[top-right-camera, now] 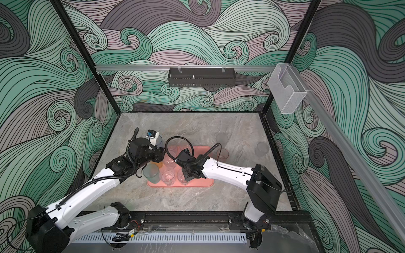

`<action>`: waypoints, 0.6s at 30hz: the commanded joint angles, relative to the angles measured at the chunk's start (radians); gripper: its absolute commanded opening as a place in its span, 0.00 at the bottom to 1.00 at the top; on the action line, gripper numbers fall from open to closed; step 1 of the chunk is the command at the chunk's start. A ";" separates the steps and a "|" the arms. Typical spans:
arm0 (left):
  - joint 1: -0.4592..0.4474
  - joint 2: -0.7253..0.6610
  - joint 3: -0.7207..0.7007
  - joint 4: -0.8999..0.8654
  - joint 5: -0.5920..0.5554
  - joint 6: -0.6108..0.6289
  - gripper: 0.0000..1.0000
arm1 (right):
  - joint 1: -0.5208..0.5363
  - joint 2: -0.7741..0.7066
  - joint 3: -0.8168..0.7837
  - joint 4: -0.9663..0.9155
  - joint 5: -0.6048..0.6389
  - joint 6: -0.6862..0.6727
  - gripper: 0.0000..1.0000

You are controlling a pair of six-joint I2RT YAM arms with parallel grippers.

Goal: Place the glasses into the tray
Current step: Place the glass on the tray.

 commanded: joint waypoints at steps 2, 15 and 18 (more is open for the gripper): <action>0.000 -0.007 0.003 0.018 0.013 0.024 0.62 | 0.006 0.000 0.026 0.013 -0.003 0.016 0.08; 0.000 -0.012 0.036 0.006 -0.018 0.033 0.61 | -0.041 -0.133 0.060 -0.036 -0.046 0.027 0.31; 0.000 -0.015 0.053 0.017 -0.012 0.044 0.61 | -0.098 -0.195 0.064 -0.042 -0.081 0.028 0.36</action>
